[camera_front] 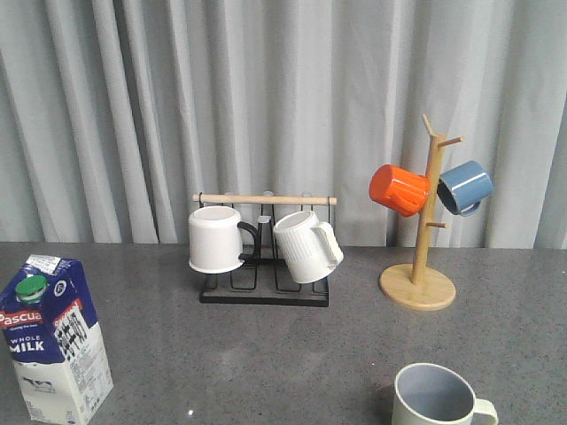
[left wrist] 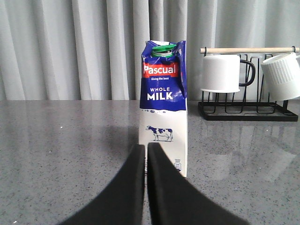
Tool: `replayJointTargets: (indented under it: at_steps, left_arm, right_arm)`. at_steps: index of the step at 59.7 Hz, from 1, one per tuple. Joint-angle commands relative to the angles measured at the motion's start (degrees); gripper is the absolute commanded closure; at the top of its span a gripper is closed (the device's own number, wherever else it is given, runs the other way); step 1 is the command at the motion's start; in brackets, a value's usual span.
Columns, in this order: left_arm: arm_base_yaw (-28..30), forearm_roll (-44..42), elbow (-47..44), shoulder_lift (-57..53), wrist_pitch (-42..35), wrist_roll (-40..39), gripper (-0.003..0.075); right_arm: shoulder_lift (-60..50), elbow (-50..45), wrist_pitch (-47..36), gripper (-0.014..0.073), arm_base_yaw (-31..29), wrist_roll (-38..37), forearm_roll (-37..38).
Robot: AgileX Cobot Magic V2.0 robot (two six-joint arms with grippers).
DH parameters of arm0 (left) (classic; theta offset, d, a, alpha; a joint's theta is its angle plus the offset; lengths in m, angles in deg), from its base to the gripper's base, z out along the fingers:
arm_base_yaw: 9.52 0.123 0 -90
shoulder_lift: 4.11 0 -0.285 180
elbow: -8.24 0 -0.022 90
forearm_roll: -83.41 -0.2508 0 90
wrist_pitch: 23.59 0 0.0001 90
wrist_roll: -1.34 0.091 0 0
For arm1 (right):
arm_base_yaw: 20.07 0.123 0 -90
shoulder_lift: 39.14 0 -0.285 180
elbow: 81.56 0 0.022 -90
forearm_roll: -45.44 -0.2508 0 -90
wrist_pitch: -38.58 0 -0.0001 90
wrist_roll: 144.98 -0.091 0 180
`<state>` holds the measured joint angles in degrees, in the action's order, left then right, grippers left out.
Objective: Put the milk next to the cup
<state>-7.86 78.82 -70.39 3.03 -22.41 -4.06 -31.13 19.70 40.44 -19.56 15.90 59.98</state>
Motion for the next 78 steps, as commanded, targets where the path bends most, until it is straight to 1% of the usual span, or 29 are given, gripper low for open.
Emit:
replayJointTargets:
  at_steps: [1,53,67,78]
  left_arm:
    - [0.08,0.05,-1.16,-0.75,-3.78,-0.48,0.0727]
    - [0.08,0.22,-1.16,-0.75,-4.45,-0.81,0.0727]
    - [-0.07,0.65,-1.11,-0.75,-10.17,-9.05,0.0727]
    - [-0.07,0.65,-1.11,-0.75,-13.93,-17.44,0.0727]
  right_arm:
    - [0.51,-0.51,-4.31,0.0599,-0.36,-0.08,0.25]
    - [0.51,-0.43,-4.99,0.0599,-0.36,-0.11,0.25]
    - [0.51,-0.43,-8.27,0.0599,-0.36,-0.33,0.11]
    - [0.51,-0.43,-9.86,0.0599,-0.36,-6.07,-2.68]
